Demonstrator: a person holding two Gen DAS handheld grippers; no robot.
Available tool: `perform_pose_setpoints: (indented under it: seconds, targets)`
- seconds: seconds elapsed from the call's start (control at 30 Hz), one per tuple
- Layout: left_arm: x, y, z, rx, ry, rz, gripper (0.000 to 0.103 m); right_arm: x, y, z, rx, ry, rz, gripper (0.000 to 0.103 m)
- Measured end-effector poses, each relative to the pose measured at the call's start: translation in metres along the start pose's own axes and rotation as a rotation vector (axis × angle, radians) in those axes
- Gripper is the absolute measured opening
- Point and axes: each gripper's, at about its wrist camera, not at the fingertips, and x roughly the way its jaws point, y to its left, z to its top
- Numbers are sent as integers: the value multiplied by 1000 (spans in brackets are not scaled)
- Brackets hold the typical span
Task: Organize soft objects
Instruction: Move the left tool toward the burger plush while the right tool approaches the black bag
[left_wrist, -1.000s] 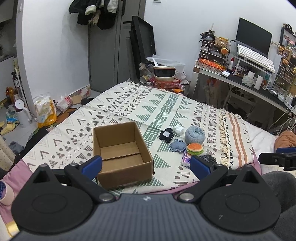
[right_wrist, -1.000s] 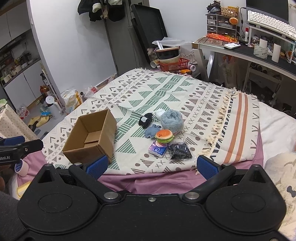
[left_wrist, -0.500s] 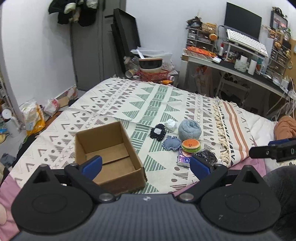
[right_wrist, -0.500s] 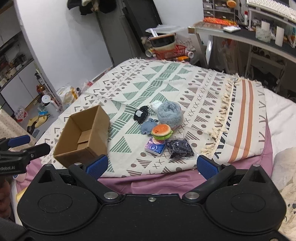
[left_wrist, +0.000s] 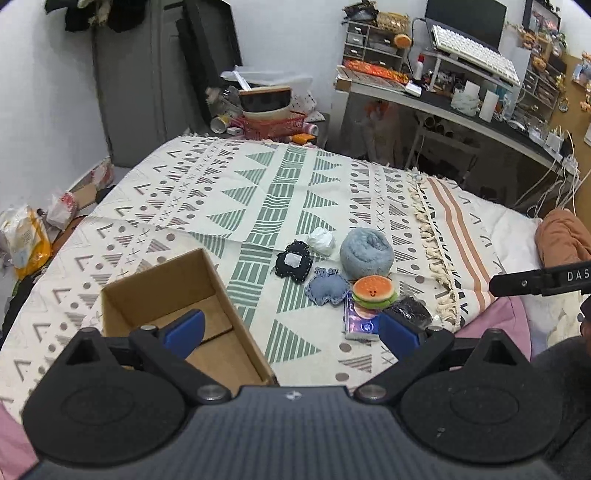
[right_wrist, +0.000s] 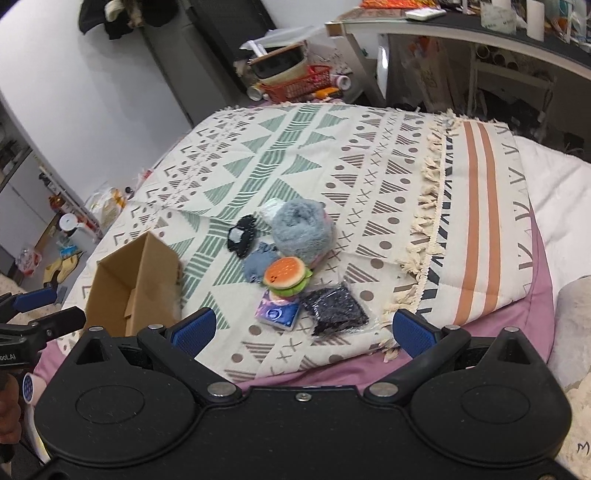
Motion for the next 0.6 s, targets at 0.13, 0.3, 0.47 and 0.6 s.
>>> perform_pose_setpoints:
  seconds: [0.13, 0.3, 0.47, 0.6]
  targets:
    - [21, 0, 14, 39, 6, -18, 99, 16, -10, 4, 43, 17, -8, 103]
    - [50, -7, 25, 102, 39, -17, 98, 37, -24, 7, 104, 38, -26, 103]
    - [75, -18, 29, 142, 65, -30, 98, 55, -34, 10, 132, 47, -43, 101]
    - [93, -26, 34, 145, 68, -45, 97, 68, -39, 11, 126, 50, -29, 93]
